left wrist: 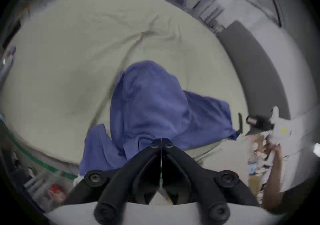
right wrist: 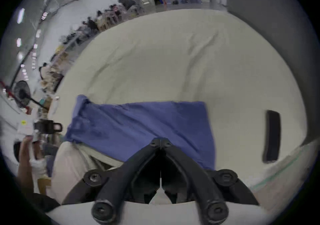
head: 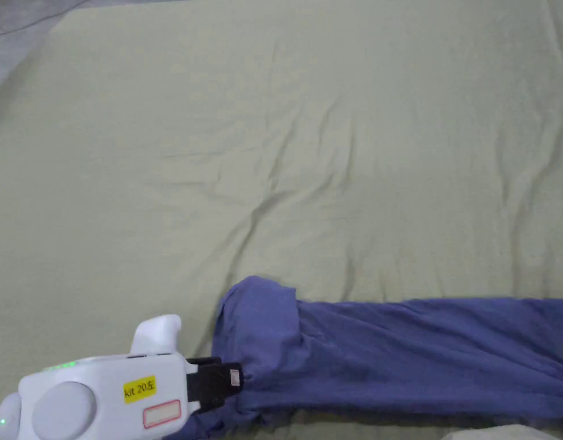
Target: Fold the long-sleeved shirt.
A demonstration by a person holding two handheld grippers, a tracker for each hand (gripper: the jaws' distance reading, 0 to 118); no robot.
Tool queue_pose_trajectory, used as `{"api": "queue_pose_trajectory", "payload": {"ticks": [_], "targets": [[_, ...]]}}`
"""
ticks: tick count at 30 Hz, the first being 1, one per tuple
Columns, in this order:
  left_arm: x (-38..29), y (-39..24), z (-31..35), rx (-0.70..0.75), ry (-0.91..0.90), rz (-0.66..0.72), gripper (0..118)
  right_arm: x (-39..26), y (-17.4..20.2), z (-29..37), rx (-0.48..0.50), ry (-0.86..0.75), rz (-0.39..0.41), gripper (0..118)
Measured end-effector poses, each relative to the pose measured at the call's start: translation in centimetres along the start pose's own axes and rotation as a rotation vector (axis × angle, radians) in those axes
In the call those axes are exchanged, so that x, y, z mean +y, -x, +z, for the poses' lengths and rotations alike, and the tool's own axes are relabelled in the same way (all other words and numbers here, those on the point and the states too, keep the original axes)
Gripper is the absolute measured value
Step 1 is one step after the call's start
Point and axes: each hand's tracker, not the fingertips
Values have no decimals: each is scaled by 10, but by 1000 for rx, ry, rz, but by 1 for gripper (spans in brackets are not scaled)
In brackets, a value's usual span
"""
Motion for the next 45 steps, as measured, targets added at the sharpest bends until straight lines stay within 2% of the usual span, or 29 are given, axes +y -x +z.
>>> {"api": "queue_pose_trajectory", "payload": {"ticks": [1,2,3,4,5,7,12,15,17,18,21,22,23,24,25,26,31,36,38,42,45], "targets": [[9,14,1,-48,-4,32,44,5,2,1,32,-6,14,0],[17,27,-1,-99,7,35,98,0,12,-1,53,-11,23,0],[26,45,-11,-167,35,43,117,2,13,-2,74,-14,30,0],[27,65,-14,-213,103,26,115,4,14,-4,104,-10,42,0],[32,70,-23,-284,131,105,116,5,14,-5,130,-11,51,0],[32,83,-51,-299,143,163,117,1,14,-13,190,-9,72,0],[38,73,-99,-335,201,128,118,-9,18,-19,296,21,73,0],[38,66,-113,-458,134,129,118,-12,22,-20,355,27,79,0],[38,61,-131,-538,156,178,118,-12,26,-21,395,27,85,0],[36,55,-140,-544,151,200,118,-11,27,-23,410,26,88,0],[44,60,-141,-453,167,94,117,-6,37,-25,402,17,102,0],[47,63,-136,-412,156,82,97,-5,37,-25,401,16,99,0],[38,47,-128,-353,136,74,44,-4,37,-25,401,15,96,0],[35,52,-129,-359,134,108,22,-2,38,-25,402,11,91,0],[29,56,-128,-425,151,196,22,-1,37,-25,404,4,84,0],[25,56,-126,-473,164,217,22,0,37,-25,405,1,78,0],[32,80,-89,-501,113,202,22,3,36,-18,386,-22,49,0],[46,93,-33,-453,55,200,22,5,36,-8,378,-48,43,0],[55,110,-6,-388,7,200,22,6,36,-6,374,-59,39,0],[76,139,40,-144,-63,177,22,8,39,-6,375,-73,36,0],[90,111,62,45,-87,112,22,10,42,-9,377,-73,25,0]]}}
